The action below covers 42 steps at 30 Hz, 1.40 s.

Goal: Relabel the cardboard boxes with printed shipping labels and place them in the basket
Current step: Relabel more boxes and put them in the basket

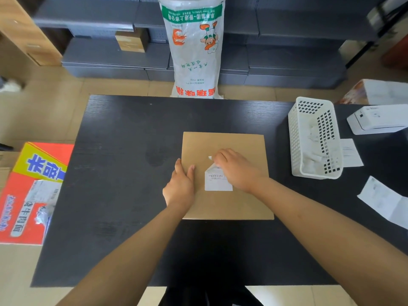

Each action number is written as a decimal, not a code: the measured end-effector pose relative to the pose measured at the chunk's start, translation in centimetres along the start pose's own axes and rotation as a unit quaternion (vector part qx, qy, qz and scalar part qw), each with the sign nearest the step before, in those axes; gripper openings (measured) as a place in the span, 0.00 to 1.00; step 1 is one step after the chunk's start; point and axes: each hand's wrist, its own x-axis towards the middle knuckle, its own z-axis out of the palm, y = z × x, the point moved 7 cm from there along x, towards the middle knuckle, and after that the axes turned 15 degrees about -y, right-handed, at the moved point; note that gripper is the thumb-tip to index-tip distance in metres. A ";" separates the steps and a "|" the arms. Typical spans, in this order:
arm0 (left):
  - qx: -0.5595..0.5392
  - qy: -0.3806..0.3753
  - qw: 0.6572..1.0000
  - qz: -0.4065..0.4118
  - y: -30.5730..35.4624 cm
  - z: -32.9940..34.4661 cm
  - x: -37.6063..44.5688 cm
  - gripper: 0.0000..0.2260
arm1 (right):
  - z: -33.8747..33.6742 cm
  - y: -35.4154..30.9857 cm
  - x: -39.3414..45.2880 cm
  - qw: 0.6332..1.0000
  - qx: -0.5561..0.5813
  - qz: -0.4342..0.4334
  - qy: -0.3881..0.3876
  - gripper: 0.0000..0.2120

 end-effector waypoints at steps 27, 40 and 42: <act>0.011 0.020 1.000 0.005 0.2 -0.2 -0.5 0.27 | -0.1 -0.8 -7.3 0.998 0.016 -0.045 0.046 0.14; 0.035 0.015 0.999 0.016 0.2 -0.5 -0.4 0.27 | -1.7 -1.3 -9.3 0.978 -0.045 -0.109 0.172 0.13; 0.039 0.013 0.999 0.016 0.2 -0.5 -0.4 0.26 | -2.0 -0.9 -9.6 0.976 -0.035 -0.095 0.192 0.11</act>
